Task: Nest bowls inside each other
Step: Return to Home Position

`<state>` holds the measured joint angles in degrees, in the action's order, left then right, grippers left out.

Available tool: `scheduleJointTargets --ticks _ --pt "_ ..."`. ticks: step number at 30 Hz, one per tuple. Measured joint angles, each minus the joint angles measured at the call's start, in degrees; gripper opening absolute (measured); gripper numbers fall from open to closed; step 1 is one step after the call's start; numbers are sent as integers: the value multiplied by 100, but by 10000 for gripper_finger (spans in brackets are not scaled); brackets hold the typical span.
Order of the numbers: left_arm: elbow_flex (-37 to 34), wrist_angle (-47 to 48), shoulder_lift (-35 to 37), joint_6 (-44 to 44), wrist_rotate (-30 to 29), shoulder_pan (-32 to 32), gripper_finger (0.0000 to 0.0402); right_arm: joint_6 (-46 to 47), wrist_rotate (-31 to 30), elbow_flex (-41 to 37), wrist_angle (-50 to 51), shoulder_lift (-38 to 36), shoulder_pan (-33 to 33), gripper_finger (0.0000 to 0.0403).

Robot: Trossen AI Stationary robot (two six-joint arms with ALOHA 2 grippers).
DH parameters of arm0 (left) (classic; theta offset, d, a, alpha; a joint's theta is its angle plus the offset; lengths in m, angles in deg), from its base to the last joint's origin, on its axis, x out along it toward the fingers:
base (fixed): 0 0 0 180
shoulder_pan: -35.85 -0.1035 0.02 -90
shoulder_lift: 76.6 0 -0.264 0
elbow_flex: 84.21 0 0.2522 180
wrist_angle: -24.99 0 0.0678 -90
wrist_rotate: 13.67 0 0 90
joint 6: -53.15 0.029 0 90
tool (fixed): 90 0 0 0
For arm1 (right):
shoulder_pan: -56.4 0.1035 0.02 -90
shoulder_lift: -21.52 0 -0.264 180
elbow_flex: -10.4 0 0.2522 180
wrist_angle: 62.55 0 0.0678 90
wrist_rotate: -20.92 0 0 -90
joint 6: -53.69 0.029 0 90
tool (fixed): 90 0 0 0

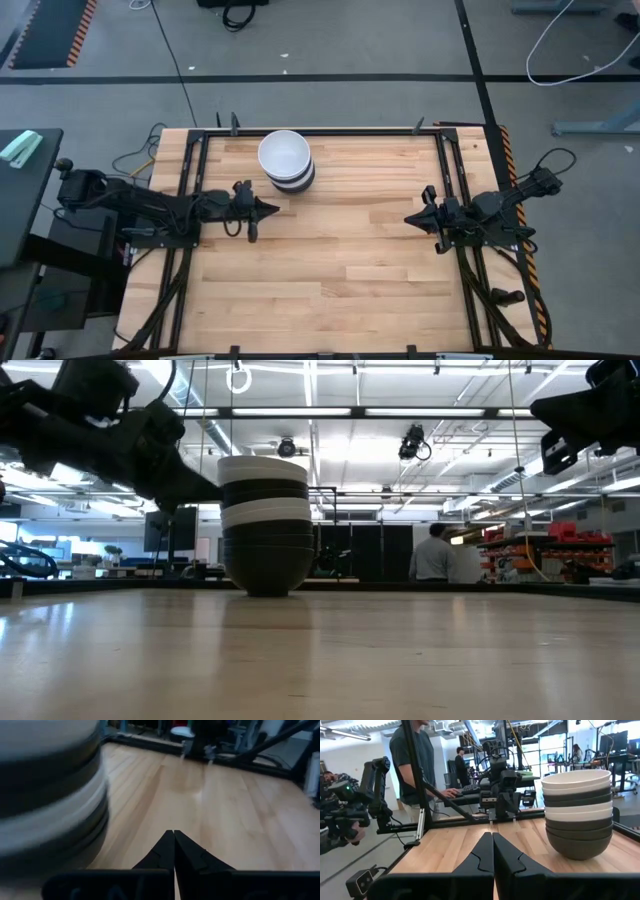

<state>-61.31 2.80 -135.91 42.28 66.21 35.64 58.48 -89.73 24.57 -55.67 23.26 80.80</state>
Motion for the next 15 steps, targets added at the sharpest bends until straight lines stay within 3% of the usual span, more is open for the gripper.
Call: scheduleJointTargets --ticks 5,15 --pt "-874 -826 -14 -471 -361 0 4 16 -25 2 48 1 0 0" --pt "-869 -1203 67 -142 -235 -138 6 169 -69 2 87 8 -31 0"
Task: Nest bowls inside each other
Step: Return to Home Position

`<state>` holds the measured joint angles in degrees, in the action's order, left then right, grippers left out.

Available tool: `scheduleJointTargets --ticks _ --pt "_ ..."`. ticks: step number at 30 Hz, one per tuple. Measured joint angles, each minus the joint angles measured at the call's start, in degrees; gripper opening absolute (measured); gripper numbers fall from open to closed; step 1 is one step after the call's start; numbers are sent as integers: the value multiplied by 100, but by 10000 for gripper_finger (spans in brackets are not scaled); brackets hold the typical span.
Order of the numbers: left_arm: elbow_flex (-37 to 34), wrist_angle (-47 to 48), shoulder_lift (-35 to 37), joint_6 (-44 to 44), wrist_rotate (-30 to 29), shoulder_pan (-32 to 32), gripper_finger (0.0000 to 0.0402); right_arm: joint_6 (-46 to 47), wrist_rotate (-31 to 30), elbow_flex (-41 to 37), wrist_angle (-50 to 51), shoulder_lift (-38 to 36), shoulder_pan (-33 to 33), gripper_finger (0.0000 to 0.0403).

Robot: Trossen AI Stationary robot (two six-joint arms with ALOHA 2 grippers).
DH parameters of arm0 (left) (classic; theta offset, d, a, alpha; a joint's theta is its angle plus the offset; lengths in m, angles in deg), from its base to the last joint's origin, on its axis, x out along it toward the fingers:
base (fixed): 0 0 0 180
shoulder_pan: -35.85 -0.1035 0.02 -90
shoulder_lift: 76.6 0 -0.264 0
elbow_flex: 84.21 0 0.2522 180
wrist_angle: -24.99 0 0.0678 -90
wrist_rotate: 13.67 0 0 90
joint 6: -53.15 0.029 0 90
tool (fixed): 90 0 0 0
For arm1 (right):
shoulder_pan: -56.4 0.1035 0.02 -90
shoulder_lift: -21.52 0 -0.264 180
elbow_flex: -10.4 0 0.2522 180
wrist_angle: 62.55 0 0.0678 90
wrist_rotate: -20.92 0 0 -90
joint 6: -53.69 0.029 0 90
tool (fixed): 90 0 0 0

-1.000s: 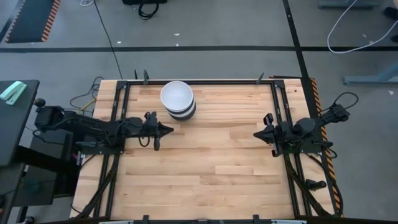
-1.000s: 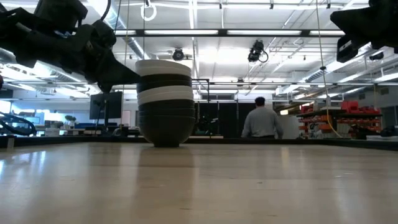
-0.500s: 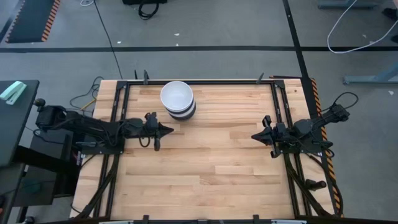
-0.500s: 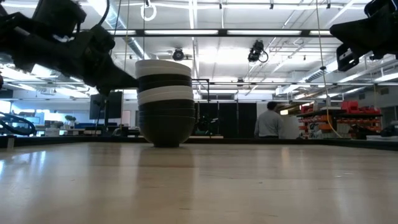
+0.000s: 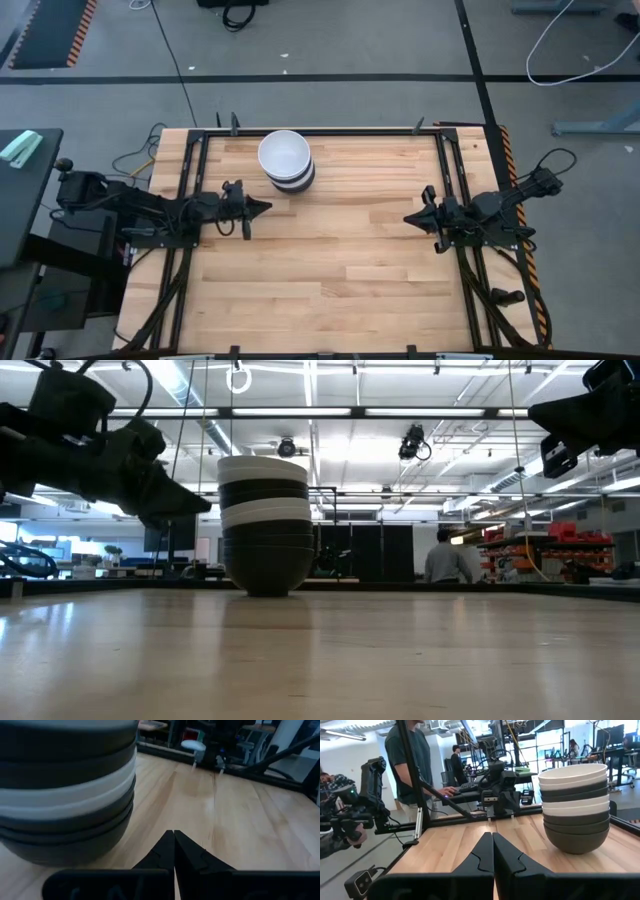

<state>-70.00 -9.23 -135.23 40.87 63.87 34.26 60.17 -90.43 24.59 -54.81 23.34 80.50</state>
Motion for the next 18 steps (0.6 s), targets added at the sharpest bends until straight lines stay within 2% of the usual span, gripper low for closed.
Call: scheduleJointTargets --ticks 9,15,18 --pt "-2 312 -2 155 100 -370 7 154 0 4 182 251 -12 0" --pt "-2 -74 24 432 416 -650 4 144 -87 4 150 527 -279 0" --pt "-2 -392 25 520 615 -756 8 -13 67 4 -152 524 -443 0"
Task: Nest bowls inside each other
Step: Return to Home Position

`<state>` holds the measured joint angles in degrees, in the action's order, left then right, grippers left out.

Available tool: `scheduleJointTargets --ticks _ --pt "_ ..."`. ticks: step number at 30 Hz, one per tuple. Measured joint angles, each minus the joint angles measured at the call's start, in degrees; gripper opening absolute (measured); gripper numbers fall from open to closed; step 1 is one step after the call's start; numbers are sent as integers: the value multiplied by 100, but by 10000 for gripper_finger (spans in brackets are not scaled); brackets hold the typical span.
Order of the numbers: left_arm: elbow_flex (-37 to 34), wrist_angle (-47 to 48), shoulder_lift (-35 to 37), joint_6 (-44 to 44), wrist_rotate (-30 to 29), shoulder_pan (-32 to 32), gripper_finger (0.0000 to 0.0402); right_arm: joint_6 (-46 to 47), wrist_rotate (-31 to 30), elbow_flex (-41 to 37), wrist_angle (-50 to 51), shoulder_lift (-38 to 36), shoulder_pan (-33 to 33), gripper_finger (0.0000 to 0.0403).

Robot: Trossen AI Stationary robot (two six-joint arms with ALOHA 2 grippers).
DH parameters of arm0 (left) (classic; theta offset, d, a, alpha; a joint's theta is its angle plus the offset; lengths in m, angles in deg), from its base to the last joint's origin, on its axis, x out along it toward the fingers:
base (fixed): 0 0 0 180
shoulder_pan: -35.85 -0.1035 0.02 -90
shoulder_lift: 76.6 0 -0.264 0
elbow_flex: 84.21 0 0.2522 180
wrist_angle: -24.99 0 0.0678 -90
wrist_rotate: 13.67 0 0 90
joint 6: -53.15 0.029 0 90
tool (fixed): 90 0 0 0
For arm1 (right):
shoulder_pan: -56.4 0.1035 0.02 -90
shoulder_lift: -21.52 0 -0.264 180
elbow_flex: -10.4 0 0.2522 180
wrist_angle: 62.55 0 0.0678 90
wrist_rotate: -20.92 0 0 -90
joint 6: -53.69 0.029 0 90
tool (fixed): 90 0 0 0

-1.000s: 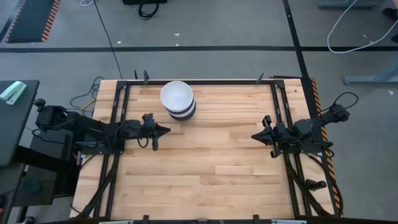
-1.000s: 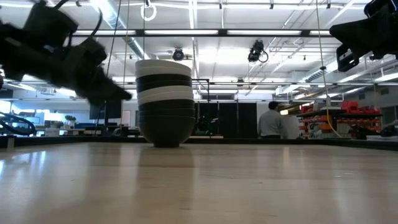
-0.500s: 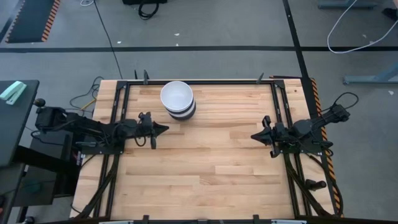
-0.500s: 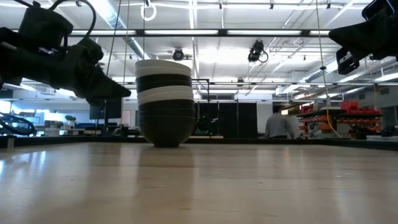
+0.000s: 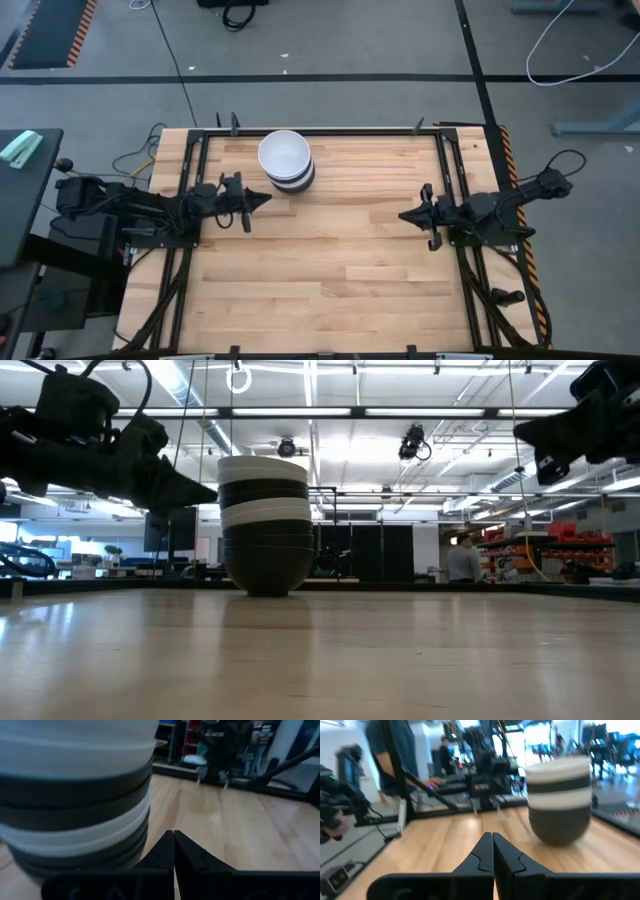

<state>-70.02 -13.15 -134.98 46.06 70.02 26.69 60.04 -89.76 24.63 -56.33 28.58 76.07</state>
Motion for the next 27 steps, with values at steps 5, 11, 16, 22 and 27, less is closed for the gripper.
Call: scheduleJointTargets --ticks 5,11,16,22,27 --pt "-2 -245 1 35 180 -120 6 -282 471 0 -515 -2 -218 0" --pt "-2 -614 1 187 362 -142 11 -402 785 0 -688 -2 -461 0" --pt "-2 -727 1 285 440 -223 5 -569 1031 0 -925 -2 -670 0" --pt "-4 -1100 1 252 818 -515 10 -636 1408 0 -1128 -2 -999 0" --pt "-4 -1173 1 142 1117 -762 7 -545 1593 0 -1131 -2 -1202 0"
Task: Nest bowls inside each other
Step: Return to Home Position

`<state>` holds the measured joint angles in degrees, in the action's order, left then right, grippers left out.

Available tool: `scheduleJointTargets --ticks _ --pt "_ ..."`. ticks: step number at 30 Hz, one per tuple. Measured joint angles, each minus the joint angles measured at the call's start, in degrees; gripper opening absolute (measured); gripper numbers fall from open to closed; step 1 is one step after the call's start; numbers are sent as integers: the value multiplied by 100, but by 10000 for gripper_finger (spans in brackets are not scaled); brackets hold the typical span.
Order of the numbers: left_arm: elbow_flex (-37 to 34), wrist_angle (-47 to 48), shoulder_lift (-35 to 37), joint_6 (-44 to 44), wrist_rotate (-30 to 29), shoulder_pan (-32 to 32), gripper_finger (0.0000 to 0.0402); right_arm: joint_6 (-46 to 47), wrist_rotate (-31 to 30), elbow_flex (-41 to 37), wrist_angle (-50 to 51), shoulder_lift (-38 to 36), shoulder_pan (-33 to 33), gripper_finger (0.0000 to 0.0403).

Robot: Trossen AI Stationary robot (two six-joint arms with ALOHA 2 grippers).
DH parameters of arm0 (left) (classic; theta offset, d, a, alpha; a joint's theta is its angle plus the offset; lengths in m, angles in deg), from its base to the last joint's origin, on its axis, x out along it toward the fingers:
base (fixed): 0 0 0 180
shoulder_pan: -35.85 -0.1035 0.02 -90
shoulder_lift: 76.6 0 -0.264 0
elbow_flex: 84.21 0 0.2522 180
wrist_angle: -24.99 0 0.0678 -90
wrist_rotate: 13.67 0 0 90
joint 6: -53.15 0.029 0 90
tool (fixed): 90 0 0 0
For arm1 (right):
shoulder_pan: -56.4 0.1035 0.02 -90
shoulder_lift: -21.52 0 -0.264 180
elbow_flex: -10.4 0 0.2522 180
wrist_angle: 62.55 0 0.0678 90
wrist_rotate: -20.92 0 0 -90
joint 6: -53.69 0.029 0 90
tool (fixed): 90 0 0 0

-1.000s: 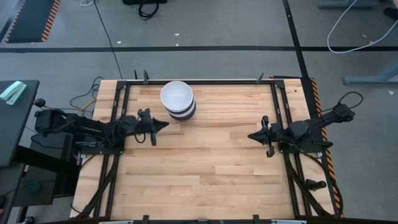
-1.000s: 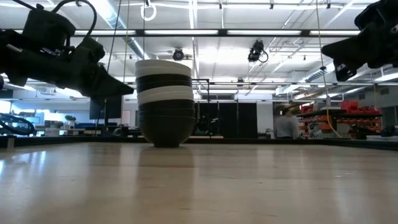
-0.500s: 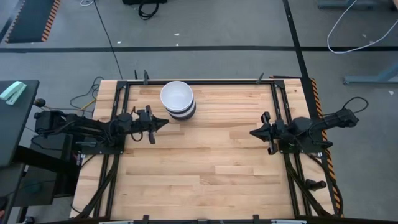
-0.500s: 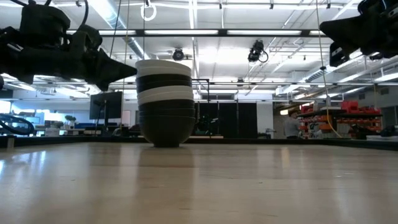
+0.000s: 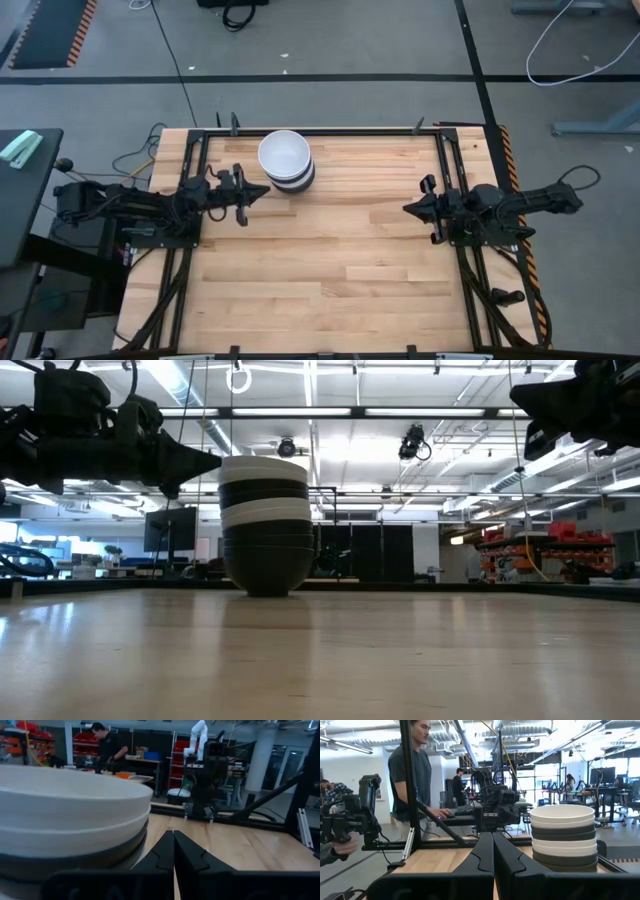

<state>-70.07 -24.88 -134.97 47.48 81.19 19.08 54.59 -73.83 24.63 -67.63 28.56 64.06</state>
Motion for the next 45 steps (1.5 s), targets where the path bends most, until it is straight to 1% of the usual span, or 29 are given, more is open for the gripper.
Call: scheduleJointTargets --ticks 4,12,19,24,28,35,45 --pt "0 55 0 -114 5 -13 15 65 55 0 151 0 -56 1" --pt "-2 69 0 -149 8 -5 10 363 14 0 624 0 -54 18" --pt "-2 101 0 -140 -4 -5 42 205 -277 0 649 0 -54 23" --pt "-2 235 0 -143 -8 -5 52 145 -306 0 651 0 -52 22" --pt "-2 404 -2 -160 -8 -5 49 145 -304 0 653 0 -52 22" --pt "-2 408 -2 -162 -8 -5 39 147 -298 0 655 0 -52 24" --pt "-2 411 -2 -156 -6 -5 46 208 -293 0 655 0 -52 24"
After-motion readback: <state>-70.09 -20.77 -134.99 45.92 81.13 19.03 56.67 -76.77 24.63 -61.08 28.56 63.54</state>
